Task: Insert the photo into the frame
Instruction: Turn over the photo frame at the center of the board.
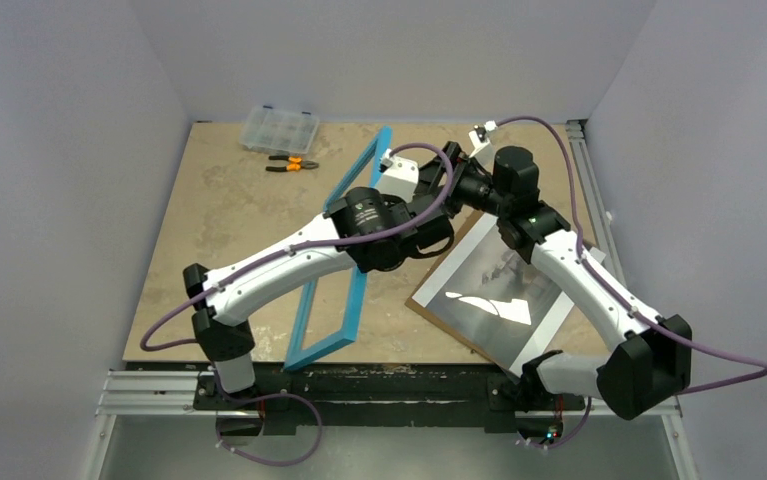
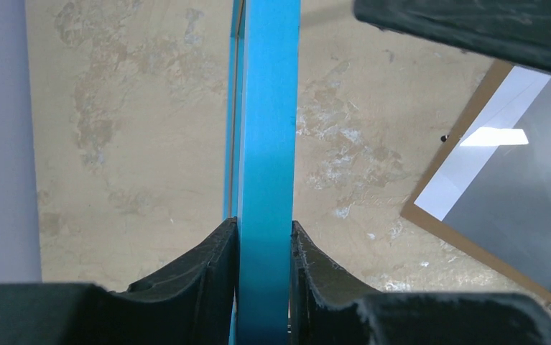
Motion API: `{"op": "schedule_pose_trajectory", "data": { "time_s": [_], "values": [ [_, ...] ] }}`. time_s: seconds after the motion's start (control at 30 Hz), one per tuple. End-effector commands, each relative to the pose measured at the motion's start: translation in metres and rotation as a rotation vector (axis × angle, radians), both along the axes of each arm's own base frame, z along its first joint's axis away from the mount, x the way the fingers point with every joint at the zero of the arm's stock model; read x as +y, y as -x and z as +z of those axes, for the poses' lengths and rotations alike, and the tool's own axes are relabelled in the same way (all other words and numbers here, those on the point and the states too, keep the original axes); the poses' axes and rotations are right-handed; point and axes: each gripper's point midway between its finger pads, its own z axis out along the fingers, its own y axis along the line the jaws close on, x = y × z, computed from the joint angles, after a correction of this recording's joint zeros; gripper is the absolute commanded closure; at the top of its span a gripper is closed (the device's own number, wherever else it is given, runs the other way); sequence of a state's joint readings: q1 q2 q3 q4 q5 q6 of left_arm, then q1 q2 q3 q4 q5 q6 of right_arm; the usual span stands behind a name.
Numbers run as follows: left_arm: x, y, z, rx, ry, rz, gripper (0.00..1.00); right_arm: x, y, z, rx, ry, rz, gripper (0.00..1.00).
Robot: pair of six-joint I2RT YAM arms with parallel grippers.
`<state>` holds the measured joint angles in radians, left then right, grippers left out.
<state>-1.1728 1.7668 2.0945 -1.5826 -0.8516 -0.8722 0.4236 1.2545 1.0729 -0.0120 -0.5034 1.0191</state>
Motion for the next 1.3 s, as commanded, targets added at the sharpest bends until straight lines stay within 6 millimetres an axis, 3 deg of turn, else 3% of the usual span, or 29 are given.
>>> {"op": "schedule_pose_trajectory", "data": {
  "time_s": [0.0,0.2,0.4,0.63,1.0,1.27],
  "values": [
    [0.035,0.007,0.029,0.020,0.055,-0.027,1.00,-0.014,0.001,0.009,-0.080,0.057,-0.055,0.14],
    [0.039,0.000,0.037,0.013,0.314,-0.055,1.00,-0.023,0.003,-0.001,-0.095,0.127,-0.078,0.14],
    [0.072,0.001,0.040,-0.039,0.418,0.009,1.00,-0.027,-0.001,-0.030,-0.083,0.200,-0.079,0.15],
    [0.090,-0.005,0.004,0.017,0.494,0.081,1.00,-0.021,-0.005,-0.079,0.000,0.279,-0.031,0.16],
    [0.127,-0.022,-0.034,0.064,0.515,0.162,1.00,-0.015,-0.006,-0.122,0.050,0.366,0.015,0.17],
    [0.138,-0.018,-0.100,0.186,0.498,0.227,1.00,0.005,0.001,-0.159,0.014,0.487,0.107,0.18]
  ]
}}
